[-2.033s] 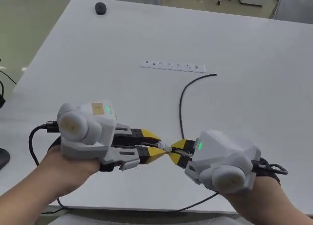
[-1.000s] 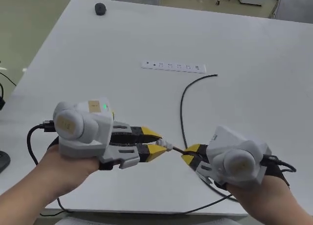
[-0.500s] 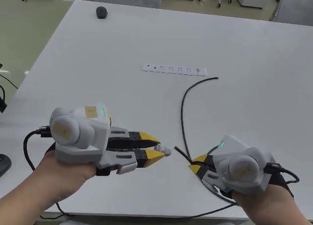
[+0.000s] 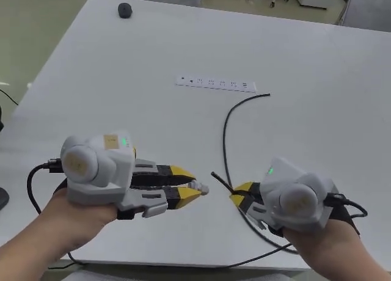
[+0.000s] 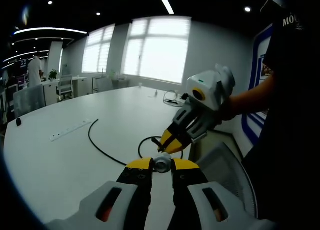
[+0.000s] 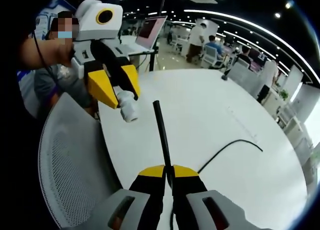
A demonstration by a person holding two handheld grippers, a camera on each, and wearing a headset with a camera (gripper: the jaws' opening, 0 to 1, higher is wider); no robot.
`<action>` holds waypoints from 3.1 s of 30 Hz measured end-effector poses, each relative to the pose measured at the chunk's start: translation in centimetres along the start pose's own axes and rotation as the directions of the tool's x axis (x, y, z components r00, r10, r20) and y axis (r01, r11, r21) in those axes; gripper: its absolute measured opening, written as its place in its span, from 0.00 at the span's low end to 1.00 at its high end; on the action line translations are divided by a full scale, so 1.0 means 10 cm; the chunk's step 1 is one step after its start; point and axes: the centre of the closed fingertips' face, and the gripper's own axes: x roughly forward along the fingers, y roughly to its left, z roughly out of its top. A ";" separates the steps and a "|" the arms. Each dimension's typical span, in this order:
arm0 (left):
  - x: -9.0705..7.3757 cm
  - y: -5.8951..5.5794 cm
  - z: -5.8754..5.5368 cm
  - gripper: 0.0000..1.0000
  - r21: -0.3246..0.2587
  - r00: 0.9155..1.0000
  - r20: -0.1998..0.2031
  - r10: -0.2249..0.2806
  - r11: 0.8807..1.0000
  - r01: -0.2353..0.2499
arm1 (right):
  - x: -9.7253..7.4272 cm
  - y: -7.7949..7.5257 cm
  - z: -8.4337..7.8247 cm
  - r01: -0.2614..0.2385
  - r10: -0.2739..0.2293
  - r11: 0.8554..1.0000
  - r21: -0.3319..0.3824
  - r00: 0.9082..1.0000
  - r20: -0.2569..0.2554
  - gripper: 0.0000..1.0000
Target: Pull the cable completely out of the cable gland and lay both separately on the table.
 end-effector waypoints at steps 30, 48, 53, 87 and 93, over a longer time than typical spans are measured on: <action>-0.19 0.24 -0.28 0.15 0.001 0.996 0.066 0.058 0.998 -0.058 | 0.37 -0.21 0.70 -0.015 0.012 0.987 -0.157 1.000 -0.019 0.00; -0.33 0.44 -0.59 0.15 -0.049 0.989 0.083 0.122 0.992 -0.118 | 0.84 -0.18 1.08 -0.049 0.038 0.977 -0.206 0.998 -0.054 0.00; -0.36 0.50 -0.67 0.15 -0.057 0.987 0.086 0.137 0.990 -0.133 | 0.99 -0.14 1.16 -0.063 0.050 0.972 -0.226 0.997 -0.066 0.00; -0.50 1.15 -1.40 0.15 -0.182 0.969 0.071 0.236 0.958 -0.220 | 2.41 0.50 1.56 -0.273 0.229 0.918 -0.289 0.957 -0.177 0.00; -0.49 1.22 -1.58 0.15 -0.200 0.965 0.054 0.258 0.949 -0.243 | 2.64 0.51 1.45 -0.296 0.249 0.927 -0.230 0.945 -0.212 0.00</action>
